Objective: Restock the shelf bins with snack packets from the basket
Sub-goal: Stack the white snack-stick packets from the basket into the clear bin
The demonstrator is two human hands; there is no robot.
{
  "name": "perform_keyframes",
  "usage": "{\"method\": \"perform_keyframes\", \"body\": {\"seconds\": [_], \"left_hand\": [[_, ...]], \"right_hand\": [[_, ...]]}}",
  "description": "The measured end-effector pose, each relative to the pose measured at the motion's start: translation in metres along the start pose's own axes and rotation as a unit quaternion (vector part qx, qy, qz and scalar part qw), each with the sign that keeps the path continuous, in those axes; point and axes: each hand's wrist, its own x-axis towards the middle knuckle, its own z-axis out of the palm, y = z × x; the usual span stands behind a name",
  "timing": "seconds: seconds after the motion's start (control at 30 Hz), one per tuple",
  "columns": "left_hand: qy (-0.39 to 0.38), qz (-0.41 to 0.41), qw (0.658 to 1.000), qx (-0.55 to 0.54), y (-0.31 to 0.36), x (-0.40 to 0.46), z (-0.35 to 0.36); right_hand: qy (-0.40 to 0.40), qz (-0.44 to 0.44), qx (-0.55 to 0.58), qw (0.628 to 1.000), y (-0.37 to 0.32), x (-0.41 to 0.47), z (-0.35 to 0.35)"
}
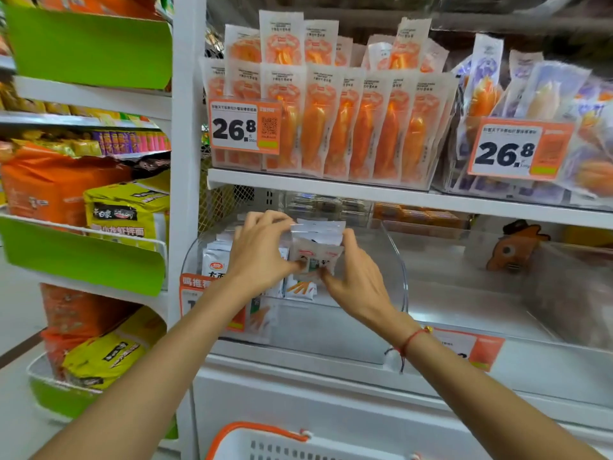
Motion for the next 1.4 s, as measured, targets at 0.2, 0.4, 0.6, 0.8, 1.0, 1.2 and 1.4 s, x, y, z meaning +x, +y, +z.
{"method": "perform_keyframes", "body": {"seconds": [0.2, 0.4, 0.6, 0.8, 1.0, 1.2, 1.4], "left_hand": [[-0.14, -0.03, 0.982, 0.12, -0.007, 0.027, 0.023], [-0.158, -0.033, 0.974, 0.161, -0.021, 0.038, 0.036], [-0.126, 0.003, 0.979, 0.162, -0.023, 0.049, 0.036], [-0.128, 0.028, 0.965, 0.228, -0.012, 0.06, 0.051], [-0.126, 0.042, 0.965, 0.228, -0.01, 0.058, 0.048], [-0.164, 0.237, 0.92, 0.266, -0.007, 0.043, 0.026], [-0.306, 0.198, 0.85, 0.38, -0.007, 0.039, 0.037]], "right_hand": [[-0.171, 0.171, 0.016, 0.97, 0.025, 0.035, 0.021], [-0.227, 0.239, 0.042, 0.943, 0.041, 0.063, 0.057], [-0.256, 0.29, 0.027, 0.922, 0.045, 0.066, 0.066], [-0.297, 0.322, -0.013, 0.899, 0.04, 0.067, 0.065], [-0.353, 0.325, 0.009, 0.877, 0.031, 0.068, 0.063], [-0.352, 0.321, 0.038, 0.878, 0.033, 0.063, 0.06], [-0.348, 0.324, 0.065, 0.877, 0.031, 0.057, 0.048]]}}
